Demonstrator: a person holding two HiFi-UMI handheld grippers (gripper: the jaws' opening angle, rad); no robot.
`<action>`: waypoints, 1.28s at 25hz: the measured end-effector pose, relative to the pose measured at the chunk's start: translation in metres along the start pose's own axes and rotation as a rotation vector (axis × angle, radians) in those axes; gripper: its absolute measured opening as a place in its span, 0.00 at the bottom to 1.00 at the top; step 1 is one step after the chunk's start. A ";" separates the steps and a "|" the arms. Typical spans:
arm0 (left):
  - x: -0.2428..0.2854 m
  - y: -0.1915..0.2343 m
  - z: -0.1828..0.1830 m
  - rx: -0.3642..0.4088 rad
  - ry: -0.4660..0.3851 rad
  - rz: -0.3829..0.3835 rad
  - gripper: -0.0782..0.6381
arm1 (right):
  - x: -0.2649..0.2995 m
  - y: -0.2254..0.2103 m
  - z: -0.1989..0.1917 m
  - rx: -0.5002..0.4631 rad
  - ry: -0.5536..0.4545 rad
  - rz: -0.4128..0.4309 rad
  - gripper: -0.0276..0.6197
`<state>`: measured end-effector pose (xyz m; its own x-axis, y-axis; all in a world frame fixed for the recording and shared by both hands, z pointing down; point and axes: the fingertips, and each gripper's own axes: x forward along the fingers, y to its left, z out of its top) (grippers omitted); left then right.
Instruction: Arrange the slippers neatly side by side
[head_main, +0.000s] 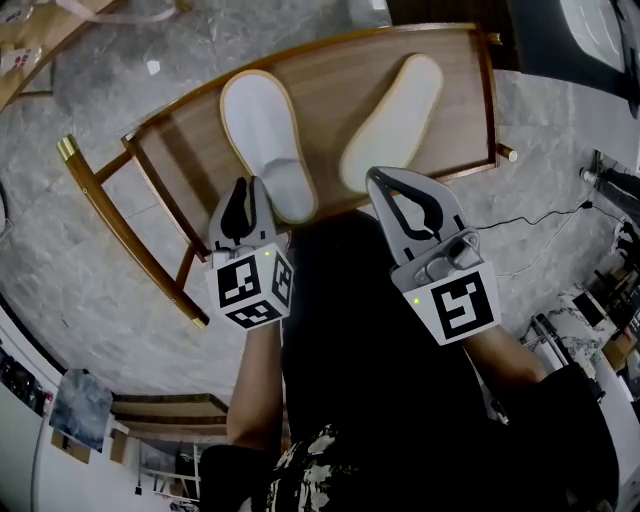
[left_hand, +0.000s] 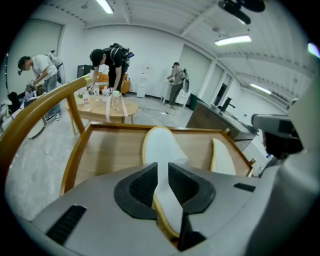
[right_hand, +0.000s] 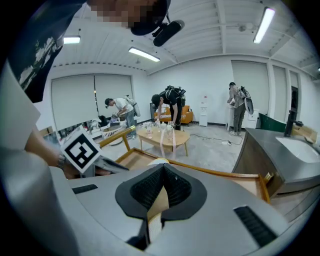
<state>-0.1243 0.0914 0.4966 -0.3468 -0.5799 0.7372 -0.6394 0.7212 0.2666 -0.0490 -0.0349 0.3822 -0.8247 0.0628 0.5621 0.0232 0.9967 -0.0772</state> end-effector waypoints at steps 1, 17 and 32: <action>-0.001 -0.011 0.004 0.016 -0.007 -0.033 0.19 | 0.000 -0.006 0.001 0.000 0.001 -0.019 0.04; 0.047 -0.154 -0.006 0.317 0.202 -0.391 0.37 | -0.005 -0.084 -0.114 0.035 0.351 0.010 0.04; 0.073 -0.166 -0.044 0.240 0.448 -0.442 0.37 | 0.014 -0.079 -0.174 0.074 0.489 0.165 0.04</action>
<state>-0.0139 -0.0539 0.5334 0.2678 -0.5509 0.7905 -0.8085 0.3177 0.4953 0.0358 -0.1043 0.5394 -0.4527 0.2526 0.8552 0.0756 0.9665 -0.2454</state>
